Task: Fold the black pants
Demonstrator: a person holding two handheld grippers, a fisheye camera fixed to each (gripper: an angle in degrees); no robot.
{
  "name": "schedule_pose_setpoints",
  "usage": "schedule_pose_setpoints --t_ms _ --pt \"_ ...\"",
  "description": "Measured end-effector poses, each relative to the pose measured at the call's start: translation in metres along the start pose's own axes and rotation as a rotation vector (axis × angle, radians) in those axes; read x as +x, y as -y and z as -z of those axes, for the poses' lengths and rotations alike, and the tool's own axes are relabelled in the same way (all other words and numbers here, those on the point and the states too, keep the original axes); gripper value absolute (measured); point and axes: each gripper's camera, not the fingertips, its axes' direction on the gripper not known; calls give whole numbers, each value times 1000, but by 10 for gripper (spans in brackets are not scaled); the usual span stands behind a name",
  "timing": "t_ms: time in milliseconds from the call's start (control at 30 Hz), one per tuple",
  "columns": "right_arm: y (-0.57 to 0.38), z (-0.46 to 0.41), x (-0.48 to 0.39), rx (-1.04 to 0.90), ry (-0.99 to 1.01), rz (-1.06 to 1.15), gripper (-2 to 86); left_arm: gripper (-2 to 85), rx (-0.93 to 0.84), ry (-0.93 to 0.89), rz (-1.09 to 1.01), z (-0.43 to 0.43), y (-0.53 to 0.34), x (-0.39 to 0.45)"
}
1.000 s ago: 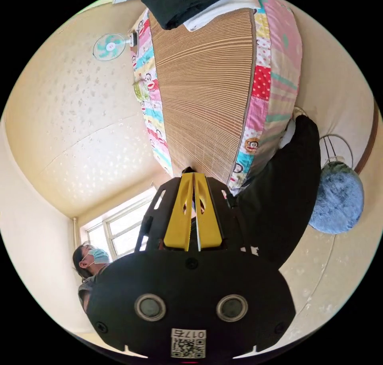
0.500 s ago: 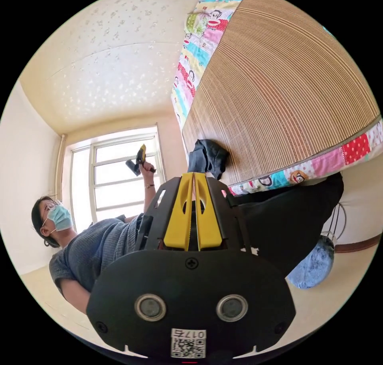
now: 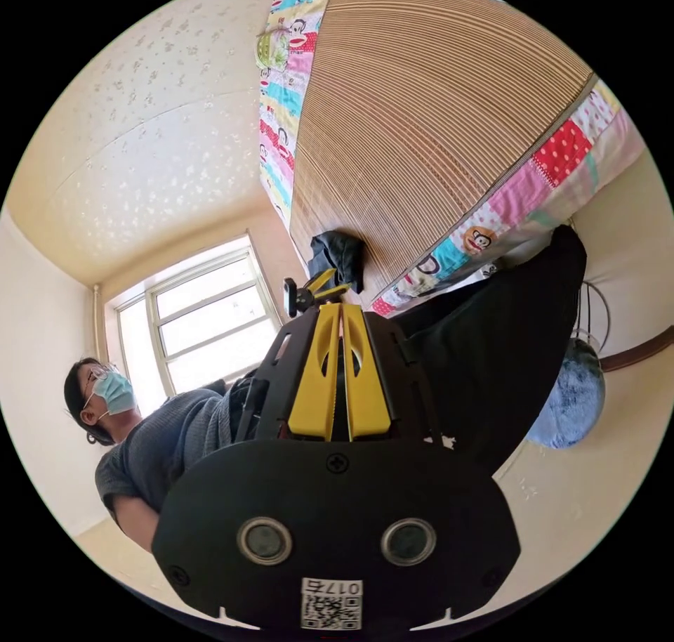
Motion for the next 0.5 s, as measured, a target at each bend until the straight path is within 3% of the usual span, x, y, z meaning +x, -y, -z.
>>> schedule_pose_setpoints --t_ms 100,167,267,400,500 --pt "-18 -9 5 15 11 -7 4 177 -14 162 -6 -30 23 48" --pt "-31 -11 10 40 31 -14 5 154 -127 371 -17 -74 38 84" --pt "-54 -10 15 100 78 -13 5 103 -228 439 -54 -101 49 109" --pt "-83 -6 23 180 78 8 5 31 -220 213 134 -73 58 89" --pt "-97 -14 30 210 93 24 5 -1 -146 -222 414 -36 40 29"
